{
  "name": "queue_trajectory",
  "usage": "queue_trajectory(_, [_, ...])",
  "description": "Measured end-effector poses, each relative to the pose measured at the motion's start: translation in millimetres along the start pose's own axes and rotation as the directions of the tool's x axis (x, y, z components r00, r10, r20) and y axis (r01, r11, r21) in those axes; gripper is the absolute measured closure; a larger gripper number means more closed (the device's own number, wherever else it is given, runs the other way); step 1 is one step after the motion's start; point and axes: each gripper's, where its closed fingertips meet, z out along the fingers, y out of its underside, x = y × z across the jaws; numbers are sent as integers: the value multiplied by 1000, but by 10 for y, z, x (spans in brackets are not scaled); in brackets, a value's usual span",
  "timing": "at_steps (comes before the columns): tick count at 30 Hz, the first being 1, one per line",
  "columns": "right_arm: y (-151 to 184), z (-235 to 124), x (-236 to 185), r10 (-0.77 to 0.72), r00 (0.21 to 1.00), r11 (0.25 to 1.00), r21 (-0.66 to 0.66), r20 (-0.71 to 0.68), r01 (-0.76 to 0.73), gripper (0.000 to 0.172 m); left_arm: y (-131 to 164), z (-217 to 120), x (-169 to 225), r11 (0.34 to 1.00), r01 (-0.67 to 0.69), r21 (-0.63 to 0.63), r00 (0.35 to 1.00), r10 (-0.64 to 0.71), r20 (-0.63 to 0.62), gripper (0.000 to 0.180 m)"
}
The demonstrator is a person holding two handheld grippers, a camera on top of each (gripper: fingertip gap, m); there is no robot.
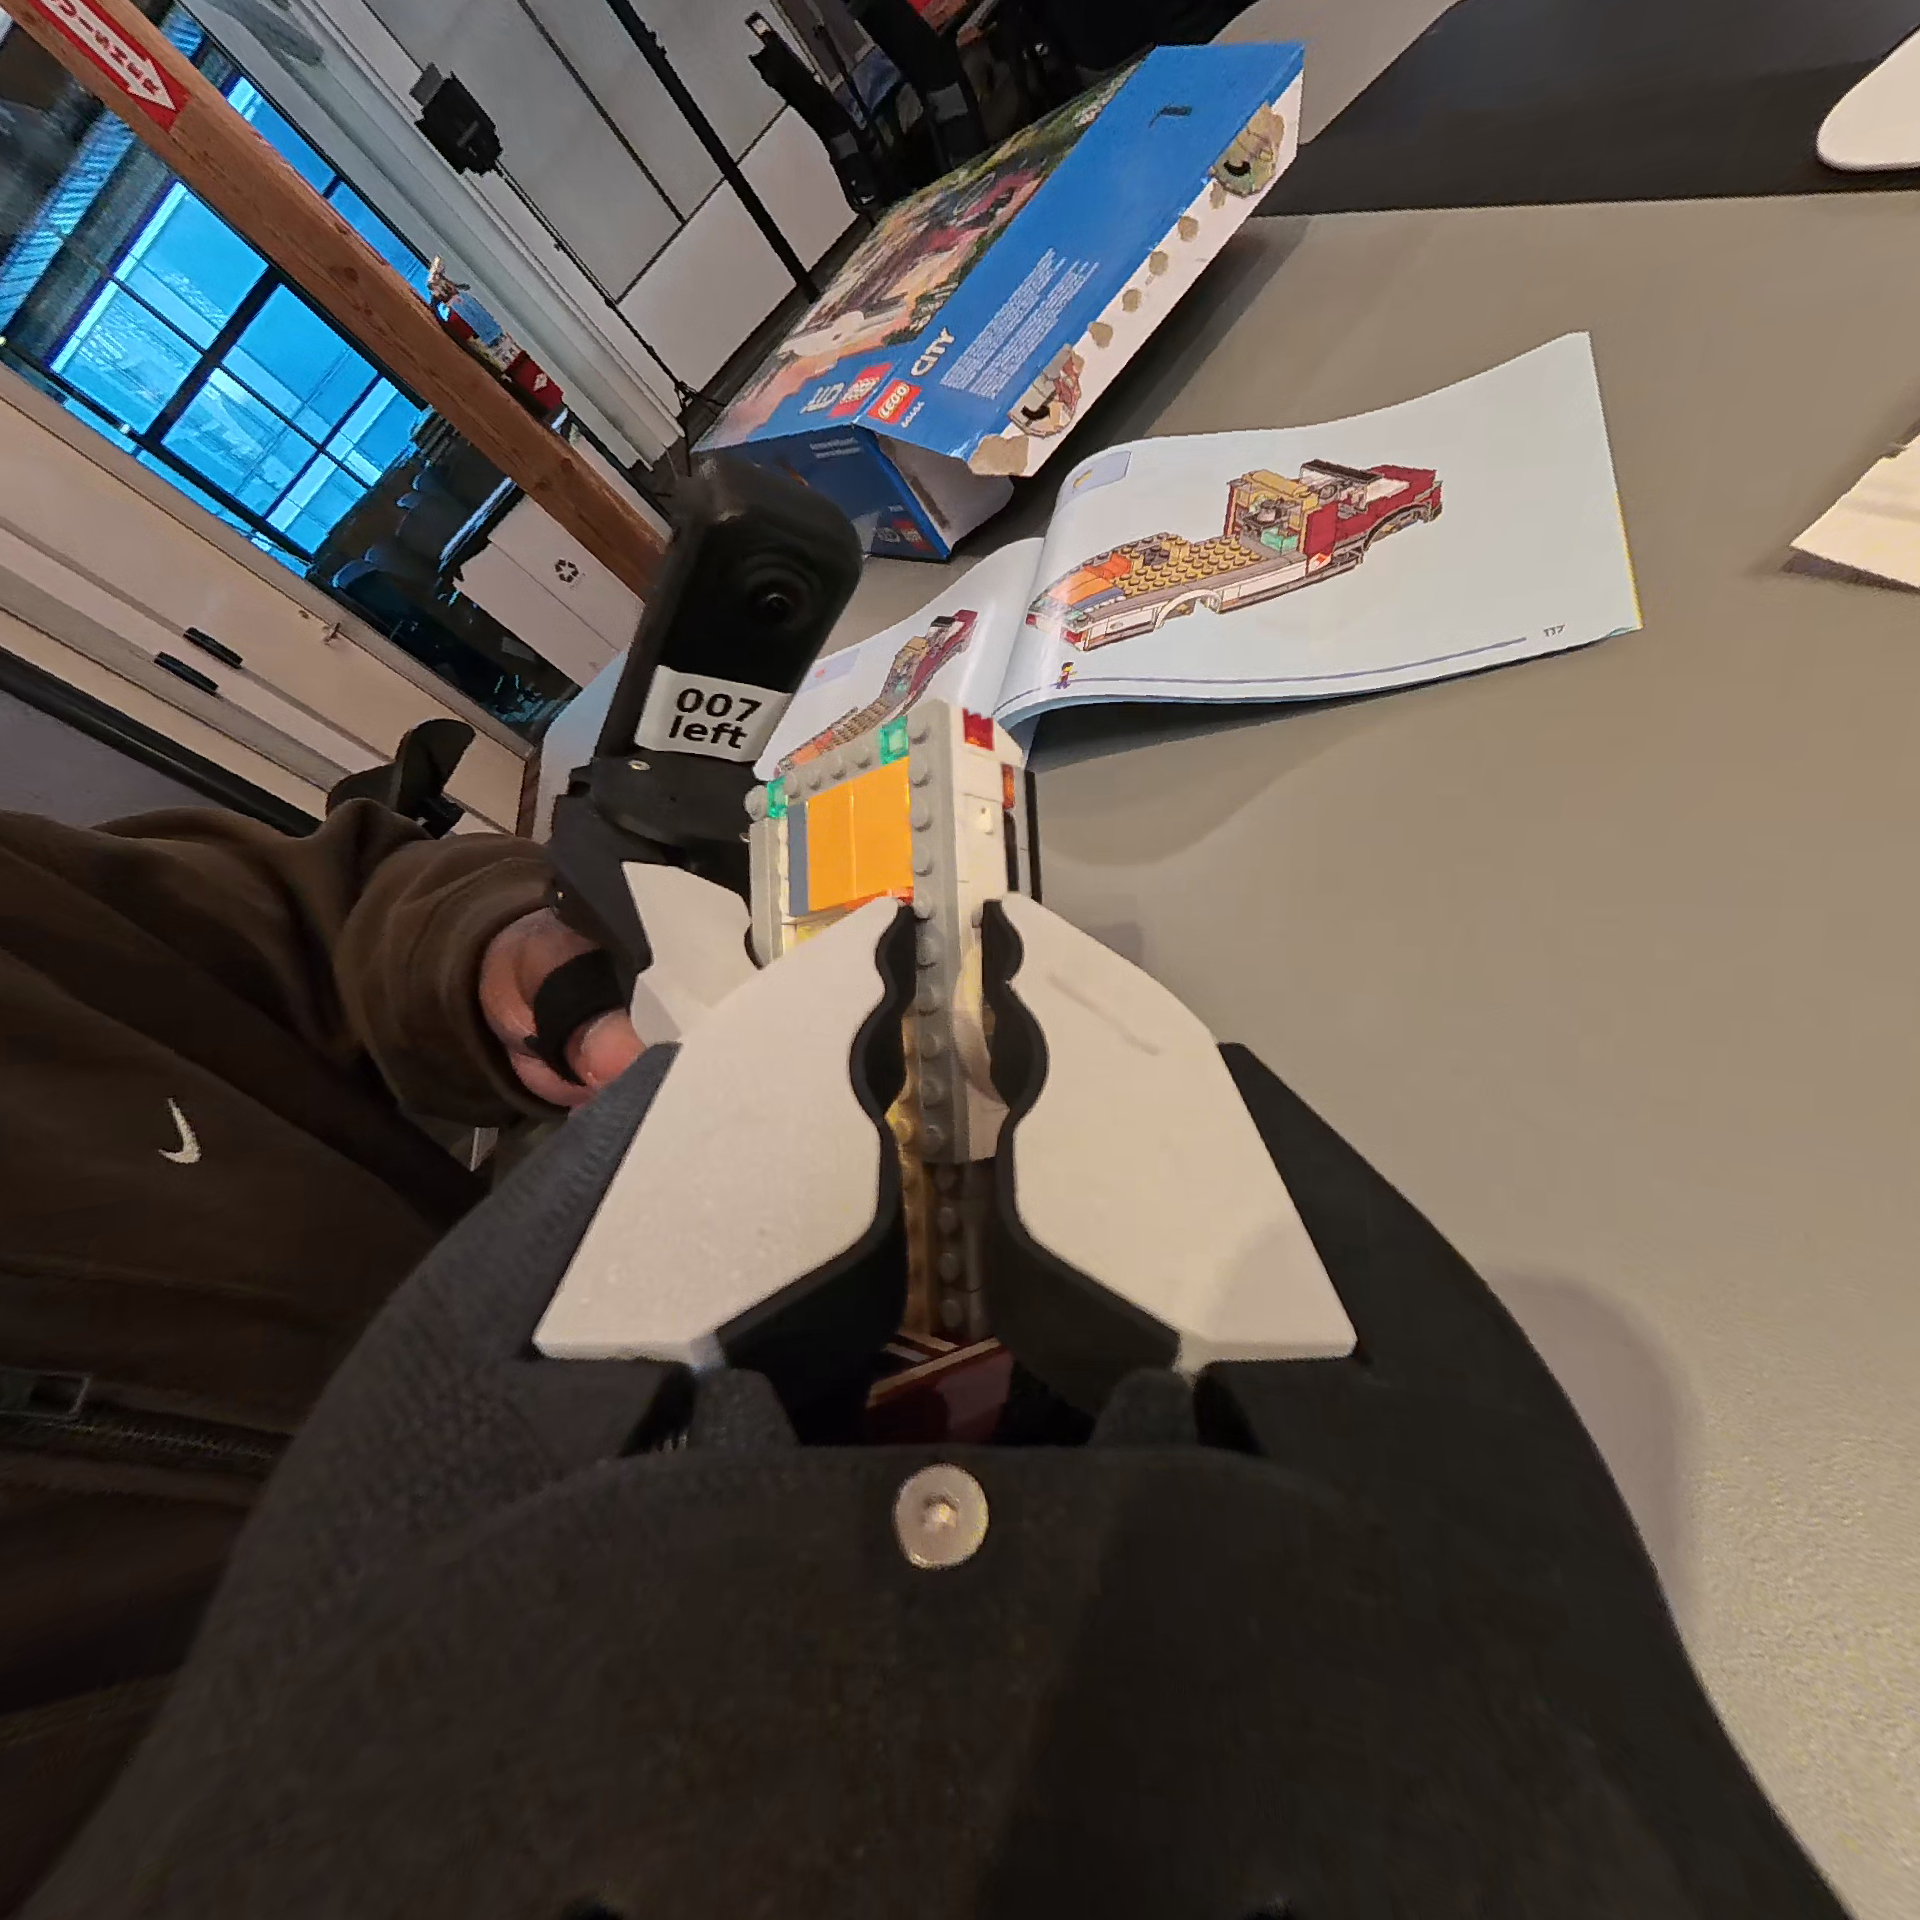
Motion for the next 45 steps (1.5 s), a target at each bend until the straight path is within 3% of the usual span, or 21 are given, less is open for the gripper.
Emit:
queue_trajectory(5, [-5,16,28,36,999,999,0,34,-36,158,-44,-38,-4,995,104,8,993,-103,-65,148])
queue_trajectory(8, [10,25,5,35,998,999,-22,57,-34,148,-52,-50,-19,992,127,11,990,-126,-69,148])
queue_trajectory(14, [36,29,0,-46,999,998,-52,7,46,142,-42,-47,-18,997,71,18,997,-71,-34,147])
queue_trajectory(22, [-37,-32,-96,-30,995,998,-52,99,36,129,36,-19,119,999,-4,-36,996,1,-91,148])
queue_trajectory(29, [17,-56,-235,-52,980,994,-88,193,70,131,138,-4,296,993,-18,-113,977,-6,-212,148])
queue_trajectory(45, [18,-39,-244,7,971,997,-77,240,12,135,152,-19,274,991,-38,-125,980,12,-200,148])
